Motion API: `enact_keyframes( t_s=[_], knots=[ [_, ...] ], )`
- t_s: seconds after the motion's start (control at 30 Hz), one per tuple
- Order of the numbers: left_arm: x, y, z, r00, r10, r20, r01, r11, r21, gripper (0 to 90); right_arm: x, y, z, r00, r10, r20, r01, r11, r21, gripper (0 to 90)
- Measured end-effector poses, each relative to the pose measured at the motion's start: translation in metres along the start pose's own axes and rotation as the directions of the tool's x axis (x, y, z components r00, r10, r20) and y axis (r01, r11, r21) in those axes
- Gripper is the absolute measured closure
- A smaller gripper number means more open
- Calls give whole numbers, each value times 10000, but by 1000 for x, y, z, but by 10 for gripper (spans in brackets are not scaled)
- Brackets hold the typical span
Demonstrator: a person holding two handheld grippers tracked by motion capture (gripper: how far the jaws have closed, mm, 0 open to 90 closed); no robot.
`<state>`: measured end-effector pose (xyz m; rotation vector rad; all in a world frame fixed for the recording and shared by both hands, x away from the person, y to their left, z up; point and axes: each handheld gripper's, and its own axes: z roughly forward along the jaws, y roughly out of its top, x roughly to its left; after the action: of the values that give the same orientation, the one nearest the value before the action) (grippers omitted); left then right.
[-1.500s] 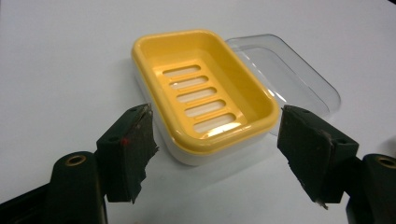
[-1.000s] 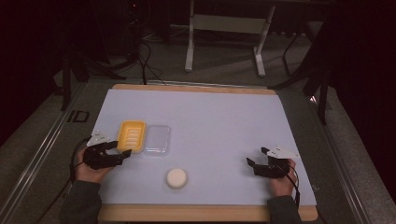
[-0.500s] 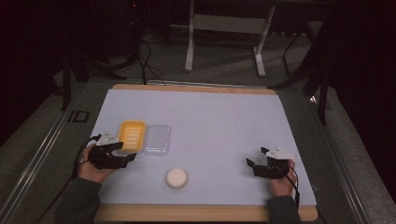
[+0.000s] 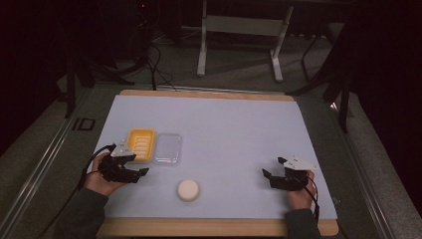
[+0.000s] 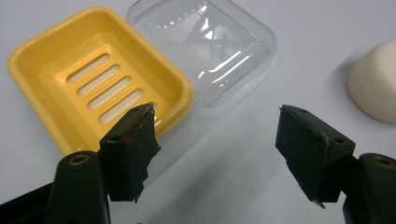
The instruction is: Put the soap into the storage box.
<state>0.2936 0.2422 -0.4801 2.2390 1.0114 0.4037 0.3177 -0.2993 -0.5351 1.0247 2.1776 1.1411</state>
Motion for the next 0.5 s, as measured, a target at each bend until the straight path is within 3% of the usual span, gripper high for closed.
enact_keyframes(
  t_s=[0.17, 0.2, 0.27, 0.5],
  knots=[
    [-6, 7, 5, 9982, 601, 67, -603, 9972, 435, 292, 0, 0, 0, 10000, -8, -9, 8, 10000, 18, 201],
    [-9, 10, 6, 9958, 908, 91, -912, 9933, 703, 291, 0, 0, 1, 10000, -21, -8, 21, 10000, 25, 201],
    [-12, 14, 7, 9934, 1138, 135, -1146, 9892, 909, 289, 0, 0, 1, 10000, 5, -15, -5, 10000, 56, 201],
    [-22, 24, 7, 9833, 1778, 389, -1811, 9769, 1133, 288, 0, 0, 1, 10000, 3, -19, -3, 10000, 57, 200]
  ],
)
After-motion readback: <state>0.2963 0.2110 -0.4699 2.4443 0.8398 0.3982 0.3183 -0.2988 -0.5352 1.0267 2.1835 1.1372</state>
